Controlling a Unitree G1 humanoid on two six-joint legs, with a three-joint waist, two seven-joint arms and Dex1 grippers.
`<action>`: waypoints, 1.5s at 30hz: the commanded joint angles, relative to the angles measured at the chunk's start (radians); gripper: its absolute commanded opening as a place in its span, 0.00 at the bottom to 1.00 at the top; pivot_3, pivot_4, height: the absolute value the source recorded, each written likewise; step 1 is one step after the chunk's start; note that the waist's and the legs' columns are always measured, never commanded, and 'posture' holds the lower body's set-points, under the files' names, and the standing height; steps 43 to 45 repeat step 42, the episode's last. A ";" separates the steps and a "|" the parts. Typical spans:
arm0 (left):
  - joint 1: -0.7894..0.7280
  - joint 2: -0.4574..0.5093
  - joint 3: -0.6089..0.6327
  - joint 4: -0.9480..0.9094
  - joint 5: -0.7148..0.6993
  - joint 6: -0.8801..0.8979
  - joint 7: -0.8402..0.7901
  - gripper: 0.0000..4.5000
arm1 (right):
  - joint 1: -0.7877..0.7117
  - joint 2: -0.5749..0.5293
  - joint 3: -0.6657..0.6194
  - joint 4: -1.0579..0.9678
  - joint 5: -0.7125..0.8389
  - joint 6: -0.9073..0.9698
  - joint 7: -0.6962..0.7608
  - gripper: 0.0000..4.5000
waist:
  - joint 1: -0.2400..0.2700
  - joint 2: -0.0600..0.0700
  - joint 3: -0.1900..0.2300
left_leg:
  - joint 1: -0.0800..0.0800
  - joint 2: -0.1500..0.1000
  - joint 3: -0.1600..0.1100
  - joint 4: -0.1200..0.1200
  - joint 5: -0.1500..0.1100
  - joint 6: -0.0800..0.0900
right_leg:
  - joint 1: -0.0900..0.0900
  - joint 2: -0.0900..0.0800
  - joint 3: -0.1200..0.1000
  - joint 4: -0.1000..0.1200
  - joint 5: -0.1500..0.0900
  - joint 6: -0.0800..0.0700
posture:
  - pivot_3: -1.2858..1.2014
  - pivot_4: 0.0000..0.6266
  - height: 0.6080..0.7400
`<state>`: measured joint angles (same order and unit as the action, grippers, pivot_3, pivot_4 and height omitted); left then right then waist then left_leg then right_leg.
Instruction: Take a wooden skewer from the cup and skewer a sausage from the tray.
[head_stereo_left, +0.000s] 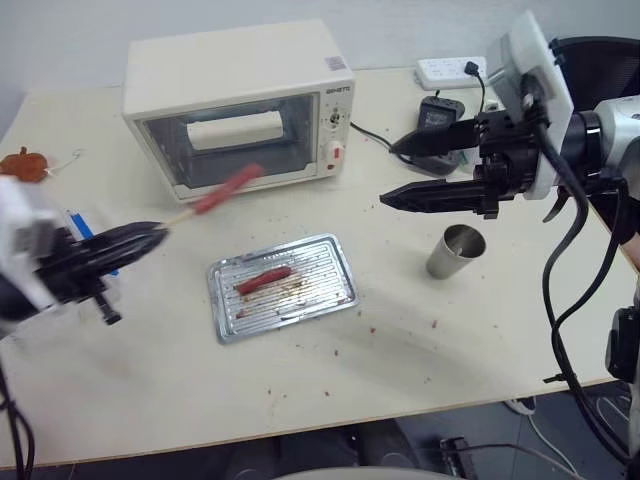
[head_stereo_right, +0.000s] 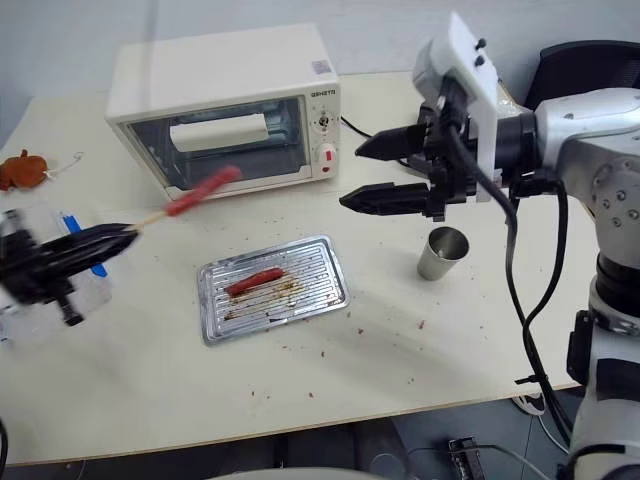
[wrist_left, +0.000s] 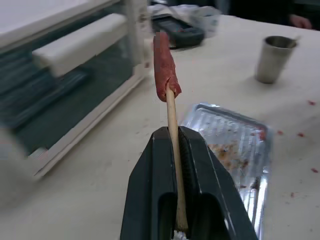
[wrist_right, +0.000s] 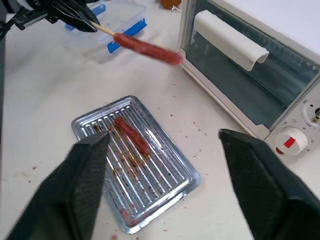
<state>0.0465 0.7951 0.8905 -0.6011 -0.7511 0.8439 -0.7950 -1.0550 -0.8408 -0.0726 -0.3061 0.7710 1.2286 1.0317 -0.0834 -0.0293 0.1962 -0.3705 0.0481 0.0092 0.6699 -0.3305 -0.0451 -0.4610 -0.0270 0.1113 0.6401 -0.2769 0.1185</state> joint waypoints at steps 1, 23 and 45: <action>0.103 -0.110 0.177 -0.068 0.017 0.023 0.162 0.00 | -0.017 0.023 -0.083 0.019 0.066 0.009 -0.033 0.89 | 0.000 0.000 0.000 | 0.000 0.000 0.000 0.000 0.000 0.000 | 0.000 0.000 0.000 0.000 0.000 0.000 | 0.52 0.24 1.00; -0.052 -0.246 0.021 0.181 0.290 -0.003 0.691 0.23 | -0.004 0.045 -0.008 0.035 0.076 -0.074 -0.061 0.90 | 0.009 -0.004 -0.003 | 0.001 -0.001 -0.003 0.001 -0.001 -0.001 | 0.008 0.000 -0.001 -0.009 0.002 0.003 | 0.52 0.24 1.00; 0.199 -0.134 0.290 0.065 0.042 0.192 0.487 0.78 | 0.033 0.047 0.006 0.046 0.077 -0.110 -0.061 0.90 | 0.003 -0.004 -0.003 | 0.002 0.000 -0.002 -0.002 -0.001 -0.002 | 0.009 -0.001 -0.002 -0.013 0.003 0.003 | 0.52 0.24 1.00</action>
